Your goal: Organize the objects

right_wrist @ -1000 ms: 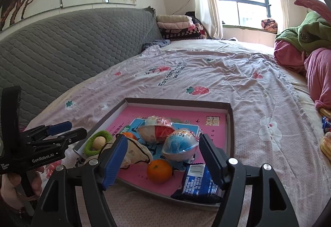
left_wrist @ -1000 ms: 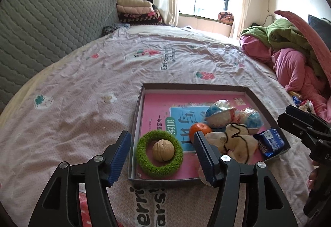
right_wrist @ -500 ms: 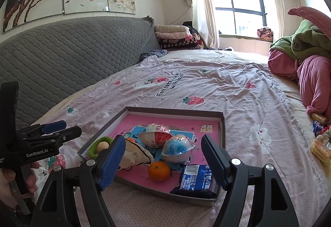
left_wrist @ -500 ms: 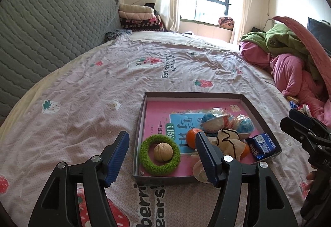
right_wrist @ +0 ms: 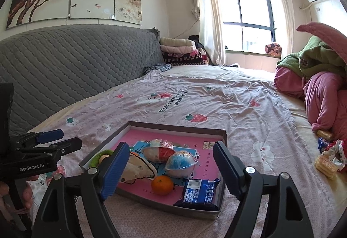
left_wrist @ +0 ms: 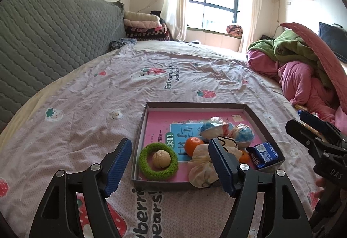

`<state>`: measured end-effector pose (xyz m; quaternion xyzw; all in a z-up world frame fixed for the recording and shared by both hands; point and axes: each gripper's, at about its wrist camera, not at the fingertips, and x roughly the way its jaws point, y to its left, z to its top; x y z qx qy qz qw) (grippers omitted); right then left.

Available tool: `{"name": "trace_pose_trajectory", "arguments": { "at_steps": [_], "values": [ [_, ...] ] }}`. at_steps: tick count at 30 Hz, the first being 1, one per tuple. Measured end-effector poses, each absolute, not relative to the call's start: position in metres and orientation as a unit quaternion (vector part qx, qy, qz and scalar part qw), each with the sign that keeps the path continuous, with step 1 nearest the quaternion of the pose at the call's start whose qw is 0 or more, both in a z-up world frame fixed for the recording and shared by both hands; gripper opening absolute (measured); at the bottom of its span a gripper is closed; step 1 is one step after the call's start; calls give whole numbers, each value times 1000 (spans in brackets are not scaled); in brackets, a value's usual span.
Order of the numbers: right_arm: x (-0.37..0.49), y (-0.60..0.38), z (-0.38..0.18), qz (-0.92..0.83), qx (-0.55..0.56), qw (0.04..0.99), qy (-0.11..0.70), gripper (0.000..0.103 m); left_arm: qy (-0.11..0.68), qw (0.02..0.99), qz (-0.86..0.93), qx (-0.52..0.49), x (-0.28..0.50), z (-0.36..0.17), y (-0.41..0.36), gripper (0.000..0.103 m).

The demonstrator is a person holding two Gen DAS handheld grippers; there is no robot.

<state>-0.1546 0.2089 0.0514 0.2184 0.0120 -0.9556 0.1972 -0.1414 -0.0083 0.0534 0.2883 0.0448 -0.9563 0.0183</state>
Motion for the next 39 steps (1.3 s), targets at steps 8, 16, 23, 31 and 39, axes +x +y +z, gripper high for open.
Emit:
{"name": "trace_pose_trajectory", "arguments": {
  "at_steps": [8,16,23,31,39],
  "values": [
    [-140,201,48,-959,209,193,14,80,50,24,-957,283,-131,51,-7,77],
    [-120,200,51,-967,172,186,8,81,44,39,-966,253,-113,55,-5,78],
    [-105,205,53,-973,158,170,-15,81,40,40,-968,243,-98,56,0,78],
    [-97,204,51,-975,168,146,-18,81,30,25,-971,236,-84,58,4,78],
    [-88,203,40,-974,191,121,-20,81,37,15,-967,251,-77,46,3,78]
  ]
}}
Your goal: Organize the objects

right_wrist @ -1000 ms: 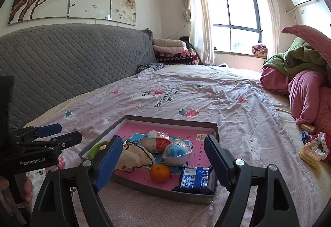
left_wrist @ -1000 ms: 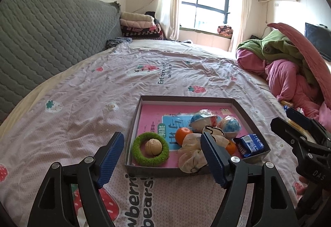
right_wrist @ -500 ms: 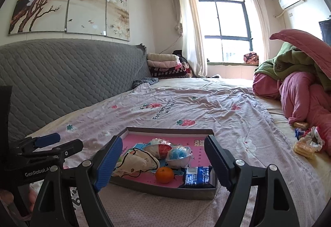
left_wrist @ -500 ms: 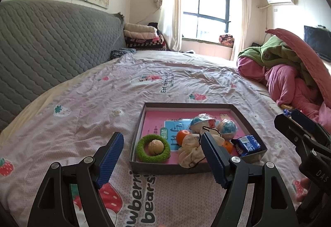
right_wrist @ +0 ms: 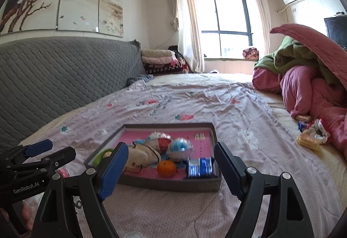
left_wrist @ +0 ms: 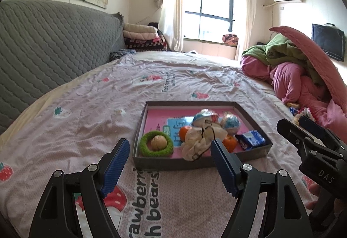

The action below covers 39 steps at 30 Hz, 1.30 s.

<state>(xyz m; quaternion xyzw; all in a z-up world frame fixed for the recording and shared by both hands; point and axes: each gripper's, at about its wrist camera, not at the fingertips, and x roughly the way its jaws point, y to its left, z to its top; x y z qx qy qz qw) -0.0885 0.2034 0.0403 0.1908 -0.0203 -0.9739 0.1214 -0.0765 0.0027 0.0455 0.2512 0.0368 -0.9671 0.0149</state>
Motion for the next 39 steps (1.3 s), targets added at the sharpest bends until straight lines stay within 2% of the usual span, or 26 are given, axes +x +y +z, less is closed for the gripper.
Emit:
{"name": "trace_pose_trajectory", "arguments": {
  "at_steps": [13,29,39],
  "values": [
    [-70,192,15,-970,213,115,-1,81,47,7,-956,290,-71,16,0,78],
    [-64,191,-14,-958,261,119,-22,81,48,-2,-943,331,-68,-9,3,78],
    [-63,185,-34,-953,281,116,7,81,43,4,-937,347,-70,-24,1,78]
  ]
}}
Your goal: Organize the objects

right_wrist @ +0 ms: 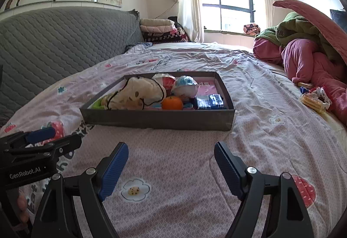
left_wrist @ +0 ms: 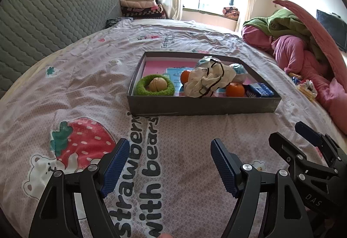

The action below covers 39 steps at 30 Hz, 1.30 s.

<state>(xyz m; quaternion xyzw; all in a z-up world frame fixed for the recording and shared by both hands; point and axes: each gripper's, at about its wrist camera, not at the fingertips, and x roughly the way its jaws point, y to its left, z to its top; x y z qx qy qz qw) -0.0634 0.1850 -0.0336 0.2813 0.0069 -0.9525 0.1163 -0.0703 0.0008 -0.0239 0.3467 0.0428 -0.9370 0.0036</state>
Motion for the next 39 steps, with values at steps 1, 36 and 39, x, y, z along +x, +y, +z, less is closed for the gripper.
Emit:
{"name": "trace_pose_trajectory", "arguments": {
  "at_steps": [1,36,39],
  "values": [
    [-63,184,-35,-952,282,116,10,81,41,4,-937,346,-70,-25,1,78],
    [-62,196,-46,-954,283,99,-6,81,38,-4,-942,332,-66,-39,1,78],
    [-62,195,-46,-954,282,99,-3,81,37,-5,-942,333,-66,-39,2,78]
  ]
}}
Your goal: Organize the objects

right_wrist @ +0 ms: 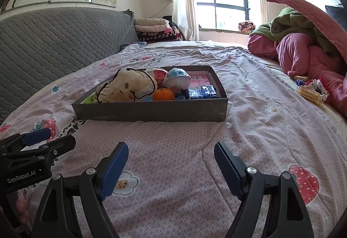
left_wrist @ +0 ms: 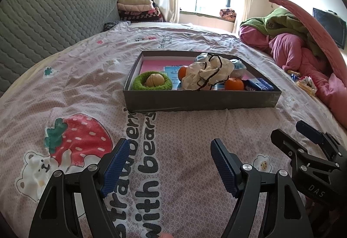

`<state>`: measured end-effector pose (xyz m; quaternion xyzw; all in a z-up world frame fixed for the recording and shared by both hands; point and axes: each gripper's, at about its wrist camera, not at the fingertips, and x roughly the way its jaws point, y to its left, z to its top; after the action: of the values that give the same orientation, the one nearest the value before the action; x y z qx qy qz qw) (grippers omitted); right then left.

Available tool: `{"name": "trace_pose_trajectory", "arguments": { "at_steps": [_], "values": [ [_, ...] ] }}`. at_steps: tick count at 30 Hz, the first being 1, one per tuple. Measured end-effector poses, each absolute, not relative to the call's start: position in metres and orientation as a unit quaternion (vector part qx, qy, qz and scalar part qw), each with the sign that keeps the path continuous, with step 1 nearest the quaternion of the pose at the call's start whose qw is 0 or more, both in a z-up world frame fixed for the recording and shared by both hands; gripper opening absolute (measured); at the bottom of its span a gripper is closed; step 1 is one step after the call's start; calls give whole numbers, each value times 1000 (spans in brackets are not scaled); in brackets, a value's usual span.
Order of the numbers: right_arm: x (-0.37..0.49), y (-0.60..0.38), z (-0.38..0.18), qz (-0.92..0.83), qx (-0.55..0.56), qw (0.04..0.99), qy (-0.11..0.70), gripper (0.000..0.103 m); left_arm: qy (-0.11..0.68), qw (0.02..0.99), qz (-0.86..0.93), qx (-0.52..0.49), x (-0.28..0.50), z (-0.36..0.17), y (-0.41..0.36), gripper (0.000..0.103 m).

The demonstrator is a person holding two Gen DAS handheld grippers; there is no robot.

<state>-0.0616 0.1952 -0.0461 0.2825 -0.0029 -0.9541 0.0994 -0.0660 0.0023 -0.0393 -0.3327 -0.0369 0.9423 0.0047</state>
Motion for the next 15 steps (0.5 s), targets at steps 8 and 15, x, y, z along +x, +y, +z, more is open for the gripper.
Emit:
{"name": "trace_pose_trajectory", "arguments": {
  "at_steps": [8,15],
  "values": [
    [-61,194,-47,-954,284,99,2,81,-36,3,942,-335,-66,-40,2,78],
    [-61,193,-48,-954,283,99,4,81,-37,2,941,-337,-67,-41,1,78]
  ]
}}
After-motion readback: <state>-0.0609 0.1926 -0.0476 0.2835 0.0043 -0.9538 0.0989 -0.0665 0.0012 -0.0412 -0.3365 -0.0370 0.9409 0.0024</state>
